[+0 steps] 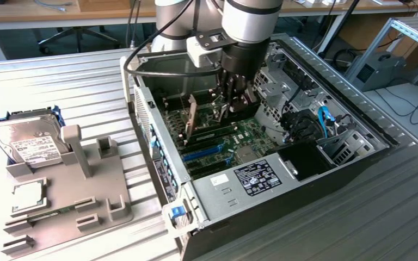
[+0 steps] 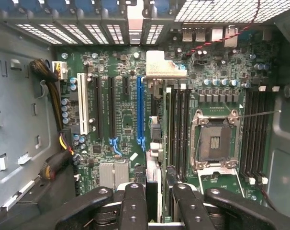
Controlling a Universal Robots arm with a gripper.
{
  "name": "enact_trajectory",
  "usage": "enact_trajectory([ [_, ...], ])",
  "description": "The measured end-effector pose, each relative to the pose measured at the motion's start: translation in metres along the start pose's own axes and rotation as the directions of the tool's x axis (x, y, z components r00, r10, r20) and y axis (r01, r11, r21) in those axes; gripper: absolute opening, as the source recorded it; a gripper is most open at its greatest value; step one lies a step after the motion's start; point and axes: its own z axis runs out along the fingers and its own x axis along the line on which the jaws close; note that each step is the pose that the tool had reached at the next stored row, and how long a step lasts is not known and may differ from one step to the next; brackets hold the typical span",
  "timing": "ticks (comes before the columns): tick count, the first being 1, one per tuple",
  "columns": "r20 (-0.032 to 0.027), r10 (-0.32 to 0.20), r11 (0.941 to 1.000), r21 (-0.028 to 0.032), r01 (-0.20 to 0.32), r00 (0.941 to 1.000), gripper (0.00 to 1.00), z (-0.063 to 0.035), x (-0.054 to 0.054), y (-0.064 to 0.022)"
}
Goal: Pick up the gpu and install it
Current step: 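Insert the gpu into the slot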
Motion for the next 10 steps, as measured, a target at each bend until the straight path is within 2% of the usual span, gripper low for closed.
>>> enact_trajectory([
  [10,0.0001,0.000,1.0000,0.0000,0.000,1.0000,0.26,0.0022,0.0059,0.0033],
])
